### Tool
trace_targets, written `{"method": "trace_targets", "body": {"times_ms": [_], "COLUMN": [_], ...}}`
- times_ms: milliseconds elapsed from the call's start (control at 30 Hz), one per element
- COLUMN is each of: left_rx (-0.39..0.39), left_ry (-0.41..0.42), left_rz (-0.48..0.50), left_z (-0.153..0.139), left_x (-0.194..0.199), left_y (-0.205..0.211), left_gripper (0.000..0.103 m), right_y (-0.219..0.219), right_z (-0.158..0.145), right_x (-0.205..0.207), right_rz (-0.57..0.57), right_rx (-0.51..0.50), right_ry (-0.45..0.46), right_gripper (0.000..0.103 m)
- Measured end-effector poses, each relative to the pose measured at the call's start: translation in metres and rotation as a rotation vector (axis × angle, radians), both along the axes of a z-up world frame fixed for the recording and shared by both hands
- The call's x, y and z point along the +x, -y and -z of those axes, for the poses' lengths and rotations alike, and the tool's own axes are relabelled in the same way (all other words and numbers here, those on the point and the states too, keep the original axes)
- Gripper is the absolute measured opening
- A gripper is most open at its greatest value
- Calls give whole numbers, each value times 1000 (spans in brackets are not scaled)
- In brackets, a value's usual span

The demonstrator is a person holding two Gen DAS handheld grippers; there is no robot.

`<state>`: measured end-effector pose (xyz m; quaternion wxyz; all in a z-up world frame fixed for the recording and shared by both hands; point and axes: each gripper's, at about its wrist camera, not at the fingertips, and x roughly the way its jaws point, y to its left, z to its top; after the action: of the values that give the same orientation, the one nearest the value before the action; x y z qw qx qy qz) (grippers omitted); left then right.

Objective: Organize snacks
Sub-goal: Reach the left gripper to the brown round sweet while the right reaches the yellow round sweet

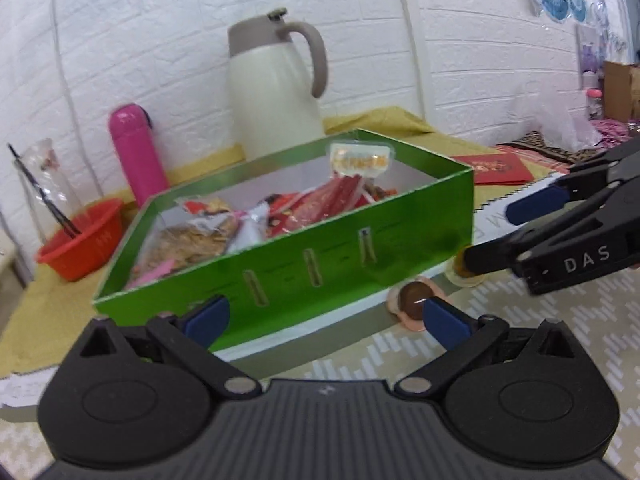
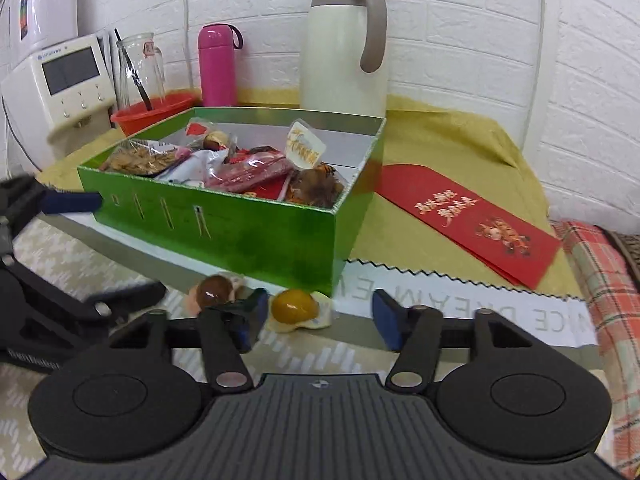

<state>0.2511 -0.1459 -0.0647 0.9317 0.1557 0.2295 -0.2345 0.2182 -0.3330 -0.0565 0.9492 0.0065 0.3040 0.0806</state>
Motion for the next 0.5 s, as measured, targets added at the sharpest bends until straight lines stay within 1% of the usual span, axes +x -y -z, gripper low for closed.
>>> {"method": "trace_targets", "body": {"times_ms": [67,100,133,200,267,300,367,433,467,500], "left_rx": [-22,-25,-8,18,-6,-20,-18,10,37,44], "left_ry": [-15,-19,-19,-40,-85,-83,-39,-36,-53,-64], "left_rz": [21,21,18,52,100,112,123,135,139,141], "left_z": [1,2,4,10,13,12,10,11,13,14], "left_x": [6,8,11,14,14,13,6,6,8,9], "left_y": [1,2,5,8,6,5,6,12,16,18], "left_gripper": [103,103,103,103,103,103,103,103,103,103], "right_y": [-1,-3,-4,-4,0,3,8,6,2,-4], "right_z": [3,5,6,11,14,14,14,14,15,16], "right_x": [4,7,9,12,11,10,12,16,17,17], "right_rz": [-28,-36,-32,-45,-58,-65,-63,-55,-57,-67], "right_rx": [53,54,46,25,18,29,62,39,9,-20], "right_ry": [-14,-24,-31,-65,-57,-53,-51,-49,-47,-44], "right_gripper": [103,103,103,103,103,103,103,103,103,103]}}
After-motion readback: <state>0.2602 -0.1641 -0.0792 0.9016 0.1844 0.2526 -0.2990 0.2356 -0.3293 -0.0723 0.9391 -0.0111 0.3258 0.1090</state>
